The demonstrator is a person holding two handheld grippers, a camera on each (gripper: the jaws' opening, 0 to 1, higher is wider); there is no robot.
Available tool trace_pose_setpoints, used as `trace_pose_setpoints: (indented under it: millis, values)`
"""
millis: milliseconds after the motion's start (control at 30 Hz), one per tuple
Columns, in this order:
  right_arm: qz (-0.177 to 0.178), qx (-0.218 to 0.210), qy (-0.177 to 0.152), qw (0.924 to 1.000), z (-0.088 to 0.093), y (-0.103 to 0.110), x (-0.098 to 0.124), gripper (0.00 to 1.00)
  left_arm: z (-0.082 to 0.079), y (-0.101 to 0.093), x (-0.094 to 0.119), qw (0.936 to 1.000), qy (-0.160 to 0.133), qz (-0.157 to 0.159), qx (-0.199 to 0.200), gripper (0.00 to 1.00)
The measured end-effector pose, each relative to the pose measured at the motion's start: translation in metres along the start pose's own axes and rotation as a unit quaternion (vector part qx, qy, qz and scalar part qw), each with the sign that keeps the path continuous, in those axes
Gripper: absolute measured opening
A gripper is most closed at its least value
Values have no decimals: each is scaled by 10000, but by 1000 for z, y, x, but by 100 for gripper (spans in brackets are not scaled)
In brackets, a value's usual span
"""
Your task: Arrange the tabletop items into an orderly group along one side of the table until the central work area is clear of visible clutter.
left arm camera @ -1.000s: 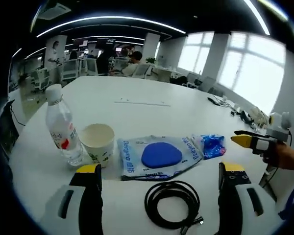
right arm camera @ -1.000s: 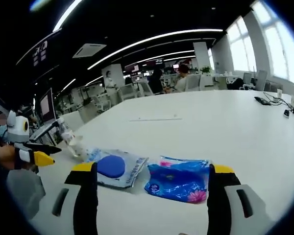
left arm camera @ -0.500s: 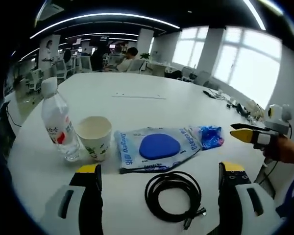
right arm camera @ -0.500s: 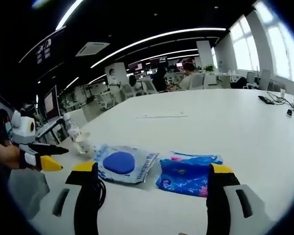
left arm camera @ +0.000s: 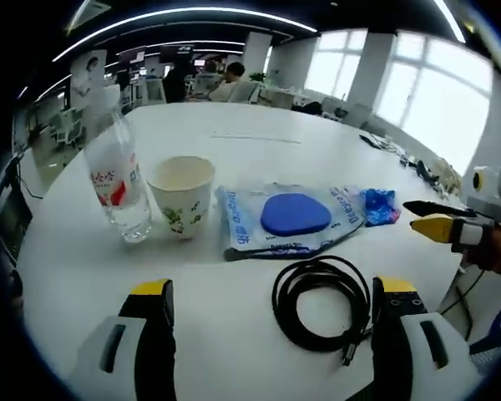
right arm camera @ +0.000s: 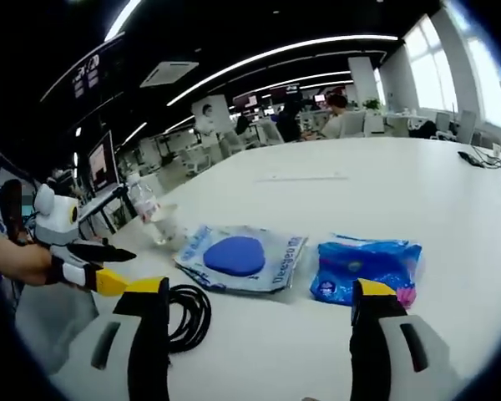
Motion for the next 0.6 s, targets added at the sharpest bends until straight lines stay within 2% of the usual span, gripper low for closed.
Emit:
trace_pose_setpoints:
  millis: [167, 600]
  values:
    - [-74, 49, 191, 9998, 10, 8, -5, 88, 11, 3, -3, 9996, 159, -125, 190, 95]
    - [-214, 131, 366, 9990, 19, 24, -13, 87, 17, 4, -3, 9996, 273, -116, 26, 92]
Point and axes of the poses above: the point that each gripper's makers call its tool centre point, and the gripper's own axes: x roughly backward along the fingers, y roughly to its left, z roughly out of its underside, the point moved 4 cm from there along x, roughly backward along the fingers, and after that the axes turned 8 degrees about -x, right-handed, at the moved point
